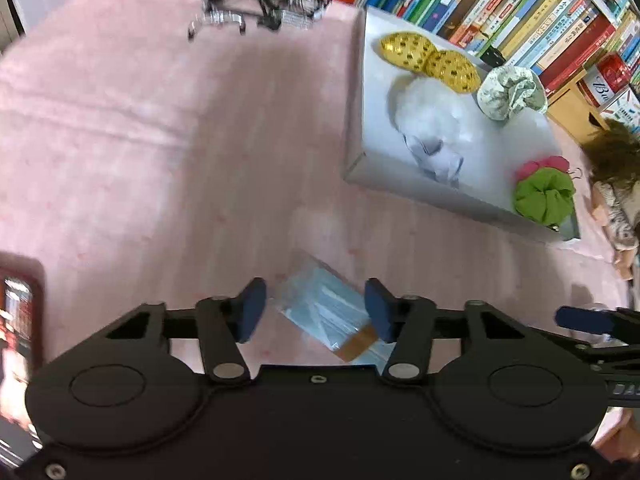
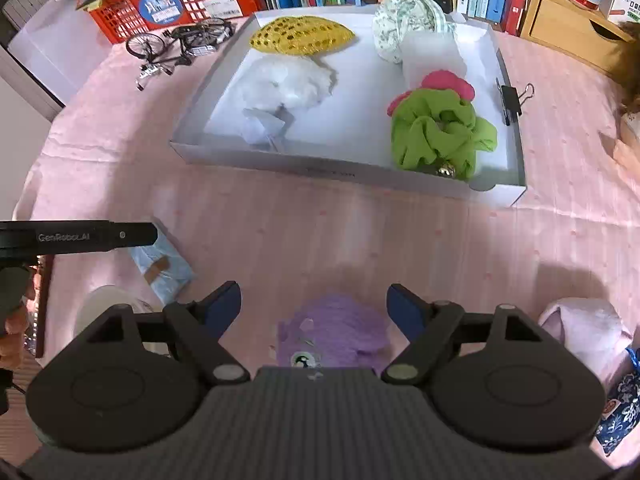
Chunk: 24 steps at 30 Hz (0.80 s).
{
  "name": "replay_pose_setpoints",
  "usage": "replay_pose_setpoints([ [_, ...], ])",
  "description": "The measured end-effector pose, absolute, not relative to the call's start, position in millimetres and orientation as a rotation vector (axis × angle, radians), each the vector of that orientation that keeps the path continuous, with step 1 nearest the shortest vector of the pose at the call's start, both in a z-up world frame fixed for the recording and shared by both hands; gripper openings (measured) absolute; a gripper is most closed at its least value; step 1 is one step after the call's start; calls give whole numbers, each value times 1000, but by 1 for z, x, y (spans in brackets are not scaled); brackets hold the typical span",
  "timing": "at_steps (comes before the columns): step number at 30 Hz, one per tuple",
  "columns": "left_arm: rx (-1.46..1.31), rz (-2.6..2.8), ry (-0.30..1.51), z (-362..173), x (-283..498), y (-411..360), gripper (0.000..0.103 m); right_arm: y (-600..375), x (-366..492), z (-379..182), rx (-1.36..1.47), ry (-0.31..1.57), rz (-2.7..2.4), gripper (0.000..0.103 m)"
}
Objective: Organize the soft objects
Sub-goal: 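Move right gripper to purple plush while left gripper moves to blue packet, then close right gripper on purple plush while left gripper grasps blue plastic packet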
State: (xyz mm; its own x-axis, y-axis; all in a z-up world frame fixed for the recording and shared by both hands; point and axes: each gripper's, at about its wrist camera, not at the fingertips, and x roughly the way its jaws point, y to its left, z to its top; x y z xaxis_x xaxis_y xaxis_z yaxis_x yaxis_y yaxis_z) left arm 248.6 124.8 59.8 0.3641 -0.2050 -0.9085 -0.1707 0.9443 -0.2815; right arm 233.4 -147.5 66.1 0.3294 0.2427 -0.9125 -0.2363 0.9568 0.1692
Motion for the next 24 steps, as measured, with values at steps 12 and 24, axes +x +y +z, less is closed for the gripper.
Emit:
replay_pose_setpoints([
  [12,-419,0,1170,53,247,133,19,-147,236,55,17,1223,311,88],
  [24,-339,-4,1104,66,247,138,3,-142,237,52,-17,1223,314,88],
])
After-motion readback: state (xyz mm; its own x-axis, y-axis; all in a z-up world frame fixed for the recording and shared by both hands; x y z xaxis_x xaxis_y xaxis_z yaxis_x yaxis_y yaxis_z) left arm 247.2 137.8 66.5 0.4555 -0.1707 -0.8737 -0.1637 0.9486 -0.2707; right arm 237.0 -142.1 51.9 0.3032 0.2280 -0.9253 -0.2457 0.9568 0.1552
